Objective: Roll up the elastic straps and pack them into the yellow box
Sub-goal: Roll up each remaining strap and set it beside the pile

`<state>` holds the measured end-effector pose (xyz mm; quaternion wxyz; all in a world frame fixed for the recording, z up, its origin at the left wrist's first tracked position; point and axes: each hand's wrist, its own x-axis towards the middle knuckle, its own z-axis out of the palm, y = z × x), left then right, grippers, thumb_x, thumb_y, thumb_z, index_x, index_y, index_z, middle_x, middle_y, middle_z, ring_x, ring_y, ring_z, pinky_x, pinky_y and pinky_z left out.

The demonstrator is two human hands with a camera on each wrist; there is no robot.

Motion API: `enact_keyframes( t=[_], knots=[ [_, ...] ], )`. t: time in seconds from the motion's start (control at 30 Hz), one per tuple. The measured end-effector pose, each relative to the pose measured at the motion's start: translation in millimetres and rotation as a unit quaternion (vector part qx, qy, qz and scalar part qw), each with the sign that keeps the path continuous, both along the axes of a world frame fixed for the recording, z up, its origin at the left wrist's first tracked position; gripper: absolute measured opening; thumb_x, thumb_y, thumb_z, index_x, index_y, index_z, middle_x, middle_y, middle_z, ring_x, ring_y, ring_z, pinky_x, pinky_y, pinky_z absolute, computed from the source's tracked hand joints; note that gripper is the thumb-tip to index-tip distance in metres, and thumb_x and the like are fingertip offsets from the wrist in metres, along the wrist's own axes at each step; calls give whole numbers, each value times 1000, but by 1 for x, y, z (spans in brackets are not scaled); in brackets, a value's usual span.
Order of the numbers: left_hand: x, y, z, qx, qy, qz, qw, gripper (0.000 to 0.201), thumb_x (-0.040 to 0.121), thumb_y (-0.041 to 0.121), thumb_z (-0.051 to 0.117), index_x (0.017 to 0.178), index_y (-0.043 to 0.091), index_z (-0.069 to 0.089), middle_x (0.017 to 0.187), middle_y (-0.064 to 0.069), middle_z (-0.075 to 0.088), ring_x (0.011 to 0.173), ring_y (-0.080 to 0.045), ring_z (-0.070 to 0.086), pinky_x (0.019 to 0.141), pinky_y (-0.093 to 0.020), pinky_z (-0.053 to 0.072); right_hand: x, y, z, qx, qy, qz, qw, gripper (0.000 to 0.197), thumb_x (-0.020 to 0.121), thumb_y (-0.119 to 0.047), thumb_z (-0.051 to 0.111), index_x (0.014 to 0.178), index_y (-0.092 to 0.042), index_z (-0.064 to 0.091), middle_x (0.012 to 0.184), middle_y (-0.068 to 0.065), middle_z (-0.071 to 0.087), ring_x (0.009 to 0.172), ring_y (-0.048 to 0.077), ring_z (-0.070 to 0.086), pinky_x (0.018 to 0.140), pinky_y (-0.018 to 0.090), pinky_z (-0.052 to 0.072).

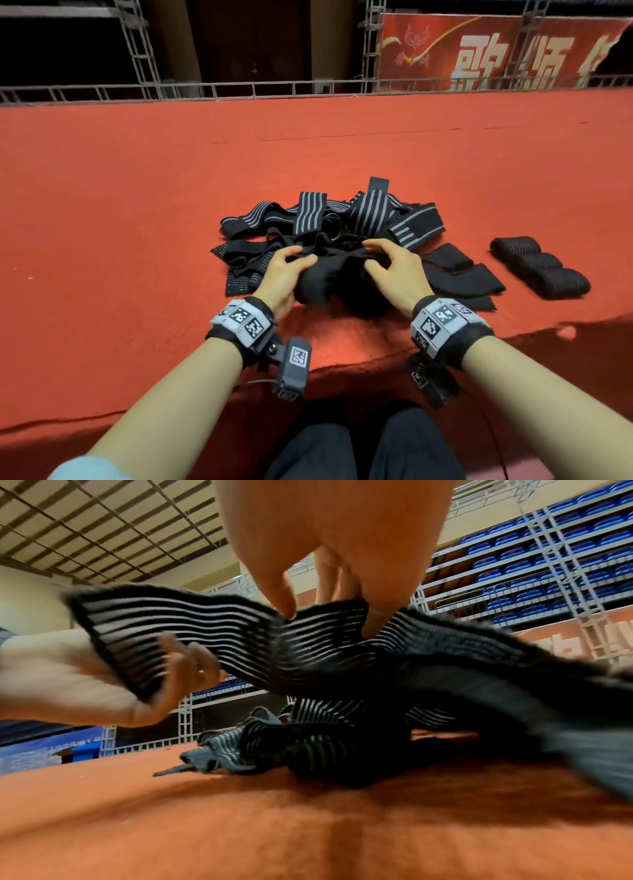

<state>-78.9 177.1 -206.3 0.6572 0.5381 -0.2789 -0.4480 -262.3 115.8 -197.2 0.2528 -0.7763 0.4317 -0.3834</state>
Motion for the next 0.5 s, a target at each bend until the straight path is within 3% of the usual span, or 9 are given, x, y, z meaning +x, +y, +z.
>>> enact_keyframes(
  t=[0.07, 0.1, 0.2, 0.27, 0.33, 0.4, 0.43, 0.5],
  knots=[
    [16, 3, 7, -15, 74, 30, 997, 11, 95, 12, 56, 98, 22, 56, 74, 2, 61, 44, -4, 55, 40, -14, 43, -13, -8, -2, 11, 37, -22, 999, 45, 78, -6, 59, 122, -17, 64, 117, 1, 67, 109, 15, 59, 100, 23, 40],
    [25, 6, 9, -24, 121, 31, 992, 11, 97, 14, 53, 101, 22, 59, 75, 5, 63, 43, -2, 55, 37, -12, 39, -19, -12, -5, 13, 54, -40, 998, 49, 76, -1, 57, 123, -15, 63, 120, 4, 66, 113, 19, 58, 102, 25, 39],
    [46, 14, 12, -77, 243, 0, 967, 29, 96, 9, 38, 112, 13, 62, 95, -1, 68, 59, -6, 65, 42, -12, 45, -36, -26, -14, 19, 75, -111, 991, 50, 72, 6, 56, 118, -9, 65, 114, 11, 68, 111, 26, 60, 101, 29, 40],
    [49, 18, 13, -105, 283, -21, 953, 44, 84, -1, 31, 117, 4, 60, 102, -8, 69, 76, -14, 71, 51, -16, 52, -43, -32, -19, 39, 79, -140, 986, 41, 75, 5, 58, 112, -9, 69, 105, 11, 71, 105, 28, 63, 96, 30, 43],
    [49, 18, 11, -113, 272, -31, 955, 57, 73, -12, 29, 120, 1, 58, 107, -10, 69, 90, -17, 71, 62, -17, 55, -47, -36, -21, 51, 81, -157, 983, 22, 83, -6, 60, 100, -11, 73, 97, 13, 72, 101, 32, 63, 89, 32, 46],
    [47, 16, 9, -108, 214, -7, 971, 61, 76, -23, 30, 122, 4, 60, 110, -7, 69, 100, -15, 69, 70, -17, 56, -50, -39, -21, 57, 71, -160, 983, 17, 91, -17, 57, 87, -8, 71, 88, 17, 71, 94, 37, 63, 78, 35, 44],
    [47, 15, 7, -106, 179, 16, 978, 56, 80, -24, 36, 121, 5, 61, 111, -6, 69, 102, -14, 68, 74, -18, 56, -50, -40, -19, 60, 60, -157, 984, 22, 93, -21, 56, 82, -7, 69, 86, 18, 69, 92, 38, 62, 74, 35, 42],
    [45, 12, 2, -93, 113, 43, 988, 28, 91, -8, 52, 109, 9, 64, 104, -5, 70, 96, -14, 68, 78, -21, 55, -48, -35, -14, 56, 21, -135, 989, 28, 95, -26, 54, 79, -6, 65, 83, 15, 68, 90, 35, 62, 71, 34, 40]
  ],
)
